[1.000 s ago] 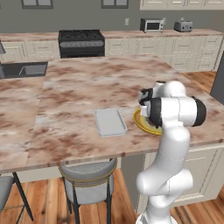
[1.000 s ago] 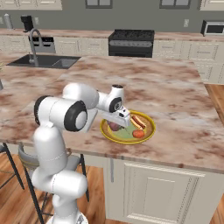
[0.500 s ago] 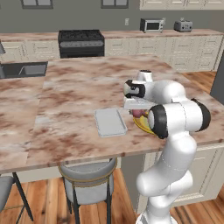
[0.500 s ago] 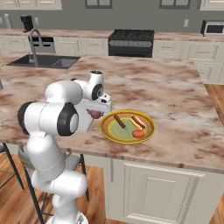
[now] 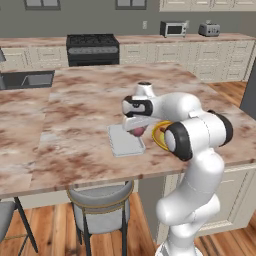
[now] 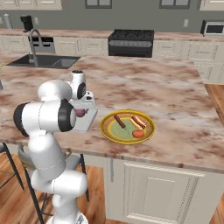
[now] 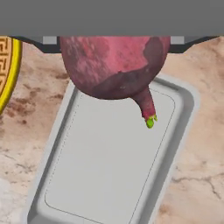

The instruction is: Place one cooked food and one vegetable from the large plate to each tupperware container.

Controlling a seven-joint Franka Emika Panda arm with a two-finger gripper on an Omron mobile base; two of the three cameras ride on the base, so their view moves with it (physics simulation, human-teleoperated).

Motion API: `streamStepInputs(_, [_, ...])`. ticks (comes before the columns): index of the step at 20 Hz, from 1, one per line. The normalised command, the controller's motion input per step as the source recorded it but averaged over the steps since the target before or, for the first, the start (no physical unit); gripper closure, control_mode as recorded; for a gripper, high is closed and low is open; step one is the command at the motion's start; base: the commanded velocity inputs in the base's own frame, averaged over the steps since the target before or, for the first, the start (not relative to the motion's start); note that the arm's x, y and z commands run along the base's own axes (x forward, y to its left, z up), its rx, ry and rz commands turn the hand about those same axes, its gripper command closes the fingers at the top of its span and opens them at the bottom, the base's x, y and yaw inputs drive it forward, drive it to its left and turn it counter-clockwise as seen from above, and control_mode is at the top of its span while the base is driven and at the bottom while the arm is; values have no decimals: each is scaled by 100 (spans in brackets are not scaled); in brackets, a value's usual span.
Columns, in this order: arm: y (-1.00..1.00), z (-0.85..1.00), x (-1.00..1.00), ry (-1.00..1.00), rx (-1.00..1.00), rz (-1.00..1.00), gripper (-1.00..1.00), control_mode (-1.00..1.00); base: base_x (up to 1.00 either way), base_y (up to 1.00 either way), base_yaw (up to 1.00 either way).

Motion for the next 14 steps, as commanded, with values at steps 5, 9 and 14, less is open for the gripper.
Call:
streamStepInputs(5, [0, -41, 35, -19, -6, 10, 100, -100, 0, 0, 0])
streamStepInputs(9, [0, -53, 21, -3, -13, 1, 100, -100, 0, 0, 0])
streamStepInputs(14, [0, -34, 26, 3, -10, 0, 100, -100, 0, 0, 0])
